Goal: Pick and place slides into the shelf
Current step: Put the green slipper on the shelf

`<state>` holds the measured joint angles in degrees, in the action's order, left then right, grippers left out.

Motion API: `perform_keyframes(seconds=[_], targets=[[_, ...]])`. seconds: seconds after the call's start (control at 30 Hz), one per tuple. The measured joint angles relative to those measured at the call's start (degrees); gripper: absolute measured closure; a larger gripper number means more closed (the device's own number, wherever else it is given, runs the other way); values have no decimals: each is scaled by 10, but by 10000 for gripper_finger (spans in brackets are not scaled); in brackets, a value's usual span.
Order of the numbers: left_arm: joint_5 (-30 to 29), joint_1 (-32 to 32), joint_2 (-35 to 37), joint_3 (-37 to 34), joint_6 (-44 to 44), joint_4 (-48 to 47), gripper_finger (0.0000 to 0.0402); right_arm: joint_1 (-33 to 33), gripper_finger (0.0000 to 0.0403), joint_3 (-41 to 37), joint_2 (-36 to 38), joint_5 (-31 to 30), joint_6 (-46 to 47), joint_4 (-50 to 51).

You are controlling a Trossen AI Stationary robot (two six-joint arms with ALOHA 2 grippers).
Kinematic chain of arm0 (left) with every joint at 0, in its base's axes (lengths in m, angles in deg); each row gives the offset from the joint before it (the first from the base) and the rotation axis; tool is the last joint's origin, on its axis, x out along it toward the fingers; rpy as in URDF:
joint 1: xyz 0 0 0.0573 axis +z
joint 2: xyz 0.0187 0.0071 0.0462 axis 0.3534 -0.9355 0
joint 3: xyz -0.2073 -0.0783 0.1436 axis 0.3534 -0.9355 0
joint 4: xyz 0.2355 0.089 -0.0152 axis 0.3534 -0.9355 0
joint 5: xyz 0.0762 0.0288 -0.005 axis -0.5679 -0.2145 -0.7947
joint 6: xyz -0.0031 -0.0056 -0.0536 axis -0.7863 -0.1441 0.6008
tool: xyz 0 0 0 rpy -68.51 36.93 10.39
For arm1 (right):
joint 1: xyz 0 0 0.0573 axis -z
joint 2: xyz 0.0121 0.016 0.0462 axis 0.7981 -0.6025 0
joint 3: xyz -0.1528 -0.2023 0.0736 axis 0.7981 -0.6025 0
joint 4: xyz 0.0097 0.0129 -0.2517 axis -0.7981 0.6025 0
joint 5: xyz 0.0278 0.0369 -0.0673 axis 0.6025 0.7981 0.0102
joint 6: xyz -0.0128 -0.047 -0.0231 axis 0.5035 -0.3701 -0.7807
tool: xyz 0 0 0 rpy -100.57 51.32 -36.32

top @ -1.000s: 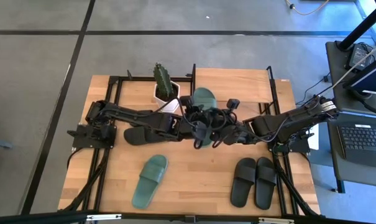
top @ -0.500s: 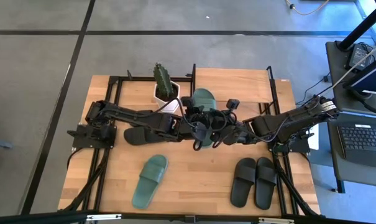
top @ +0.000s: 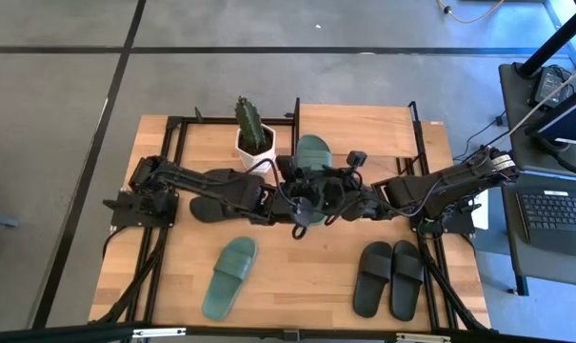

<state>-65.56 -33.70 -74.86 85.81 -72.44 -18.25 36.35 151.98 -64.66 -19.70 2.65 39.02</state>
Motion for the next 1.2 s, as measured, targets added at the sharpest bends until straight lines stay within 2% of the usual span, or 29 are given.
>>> perform_keyframes(seconds=[0.1, 0.23, 0.4, 0.5, 0.73, 0.87, 0.97, 1.07, 1.2], targets=[[-1, -16, 7, 1, 44, -51, 228, 0, 390, 0, 5, -3, 0, 11], [7, -28, 18, 0, 162, -163, 229, 0, 390, -1, 29, -5, 12, 38], [7, -40, 32, -3, 311, -295, 230, 2, 390, -1, 99, -5, 39, 98], [-18, -50, 37, -13, 356, -320, 230, 11, 390, -1, 153, -6, 51, 140], [-64, -82, 38, -46, 388, -325, 230, 52, 390, -1, 249, 1, -42, 139], [-54, -94, 46, -83, 420, -335, 230, 88, 390, -1, 287, 38, -79, 125], [-18, -98, 75, -127, 439, -319, 230, 114, 390, -1, 305, 72, -95, 116], [18, -102, 116, -190, 434, -258, 230, 134, 390, -1, 311, 75, -108, 117], [110, -108, 201, -299, 360, -108, 230, 156, 390, -1, 312, 90, -123, 117]])
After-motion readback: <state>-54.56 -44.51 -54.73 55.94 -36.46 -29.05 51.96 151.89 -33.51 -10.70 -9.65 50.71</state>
